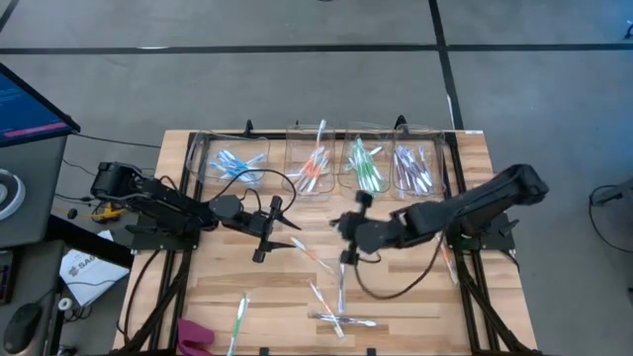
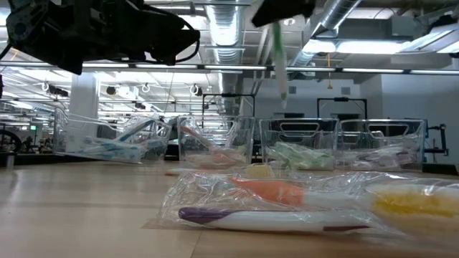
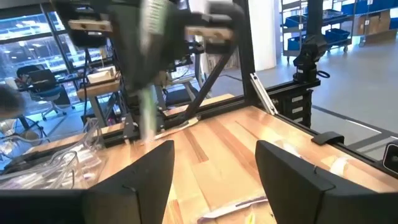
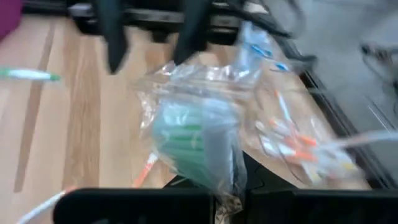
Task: Pick & Place Toothbrushes
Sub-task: Put the green toothbrush into the middle right transparent bin
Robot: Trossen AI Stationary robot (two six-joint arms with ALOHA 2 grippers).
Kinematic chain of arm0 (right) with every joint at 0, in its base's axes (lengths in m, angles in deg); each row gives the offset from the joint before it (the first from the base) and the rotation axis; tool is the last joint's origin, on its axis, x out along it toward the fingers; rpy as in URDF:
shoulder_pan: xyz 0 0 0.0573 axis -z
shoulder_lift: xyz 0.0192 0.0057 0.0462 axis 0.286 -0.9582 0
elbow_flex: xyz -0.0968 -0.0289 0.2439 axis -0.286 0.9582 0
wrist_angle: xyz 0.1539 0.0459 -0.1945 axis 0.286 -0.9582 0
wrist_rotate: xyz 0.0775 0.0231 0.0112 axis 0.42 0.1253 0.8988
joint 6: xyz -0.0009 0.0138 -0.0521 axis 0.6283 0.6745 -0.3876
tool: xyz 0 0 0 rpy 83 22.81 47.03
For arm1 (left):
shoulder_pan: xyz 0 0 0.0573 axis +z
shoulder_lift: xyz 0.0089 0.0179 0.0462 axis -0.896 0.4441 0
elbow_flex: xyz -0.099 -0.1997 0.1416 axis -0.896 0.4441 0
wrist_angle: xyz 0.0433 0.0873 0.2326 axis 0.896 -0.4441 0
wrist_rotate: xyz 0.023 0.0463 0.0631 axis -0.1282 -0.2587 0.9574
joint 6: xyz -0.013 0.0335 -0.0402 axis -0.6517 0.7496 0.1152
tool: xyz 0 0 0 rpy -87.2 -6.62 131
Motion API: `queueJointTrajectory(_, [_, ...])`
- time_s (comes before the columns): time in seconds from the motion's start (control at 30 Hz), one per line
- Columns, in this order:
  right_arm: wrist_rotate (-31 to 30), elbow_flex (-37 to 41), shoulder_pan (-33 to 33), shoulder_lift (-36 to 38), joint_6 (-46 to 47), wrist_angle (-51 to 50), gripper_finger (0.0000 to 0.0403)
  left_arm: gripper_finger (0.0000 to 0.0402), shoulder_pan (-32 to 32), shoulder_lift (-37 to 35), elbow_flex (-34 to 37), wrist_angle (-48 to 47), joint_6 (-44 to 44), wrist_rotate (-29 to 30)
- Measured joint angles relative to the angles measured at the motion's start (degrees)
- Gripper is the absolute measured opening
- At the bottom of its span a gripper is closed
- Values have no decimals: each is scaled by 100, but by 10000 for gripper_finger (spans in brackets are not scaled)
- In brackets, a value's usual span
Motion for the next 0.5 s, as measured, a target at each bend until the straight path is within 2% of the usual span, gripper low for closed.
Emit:
queueJointTrajectory(0.17, [-67, -7, 215, 789, 677, -865, 1, 209, 0, 0, 0, 0, 4, -5])
queueJointTrajectory(0.3, [14, -9, 826, 1407, 1240, -1579, 1, 205, 0, 0, 16, -48, -27, -9])
queueJointTrajectory(0.37, [235, -9, 1302, 1651, 1474, -1777, 1, 204, 0, 0, 85, -54, -29, -9])
queueJointTrajectory(0.5, [1232, -9, 2465, 1893, 1658, -1905, 1, 204, -1, 0, 167, -55, -40, -10])
